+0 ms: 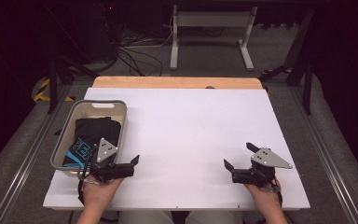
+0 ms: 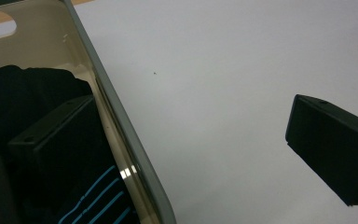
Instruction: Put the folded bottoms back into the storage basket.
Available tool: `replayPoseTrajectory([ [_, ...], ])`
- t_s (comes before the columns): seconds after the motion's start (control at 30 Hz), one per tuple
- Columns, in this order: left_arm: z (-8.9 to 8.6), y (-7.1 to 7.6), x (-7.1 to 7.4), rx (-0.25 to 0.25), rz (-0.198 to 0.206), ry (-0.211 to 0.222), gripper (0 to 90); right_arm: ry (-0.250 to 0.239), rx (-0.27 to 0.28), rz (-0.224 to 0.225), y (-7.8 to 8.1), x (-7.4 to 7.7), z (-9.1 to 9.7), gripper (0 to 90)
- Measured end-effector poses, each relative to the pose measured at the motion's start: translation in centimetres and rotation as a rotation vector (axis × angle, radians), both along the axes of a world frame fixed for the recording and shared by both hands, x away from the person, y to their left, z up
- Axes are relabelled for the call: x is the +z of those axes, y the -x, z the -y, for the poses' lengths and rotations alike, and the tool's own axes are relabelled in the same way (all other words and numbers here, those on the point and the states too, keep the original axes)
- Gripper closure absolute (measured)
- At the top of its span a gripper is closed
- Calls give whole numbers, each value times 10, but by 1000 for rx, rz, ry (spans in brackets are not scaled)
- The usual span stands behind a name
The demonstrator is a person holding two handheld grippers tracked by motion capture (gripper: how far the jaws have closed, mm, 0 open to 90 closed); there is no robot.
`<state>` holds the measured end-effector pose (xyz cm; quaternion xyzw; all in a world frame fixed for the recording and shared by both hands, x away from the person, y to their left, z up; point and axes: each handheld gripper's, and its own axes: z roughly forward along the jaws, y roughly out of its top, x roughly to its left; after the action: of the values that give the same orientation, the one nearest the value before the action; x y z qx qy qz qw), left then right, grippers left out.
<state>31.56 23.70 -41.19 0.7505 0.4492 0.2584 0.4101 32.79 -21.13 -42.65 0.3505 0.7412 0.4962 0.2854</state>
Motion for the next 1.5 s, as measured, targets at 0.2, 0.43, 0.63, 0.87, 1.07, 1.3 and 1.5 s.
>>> replayPoseTrajectory([
  [0.2,0,0,0,-1,0,0,42,0,-2,-2,0,0,0,8],
  [0.43,0,0,0,-1,0,-1,42,3,-1,-4,-1,-1,-1,8],
  [0.63,-1,0,0,0,0,-1,42,10,5,-1,-2,-1,-3,8],
  [0.87,-1,0,0,3,0,-1,41,7,2,-2,-1,0,-3,8],
  [1.07,-1,0,0,3,1,1,41,9,4,1,-1,0,-3,8],
  [1.3,-1,0,0,4,2,2,41,9,6,0,-1,0,-3,8],
  [1.5,-1,0,0,4,2,1,42,9,5,-2,-1,0,-4,8],
])
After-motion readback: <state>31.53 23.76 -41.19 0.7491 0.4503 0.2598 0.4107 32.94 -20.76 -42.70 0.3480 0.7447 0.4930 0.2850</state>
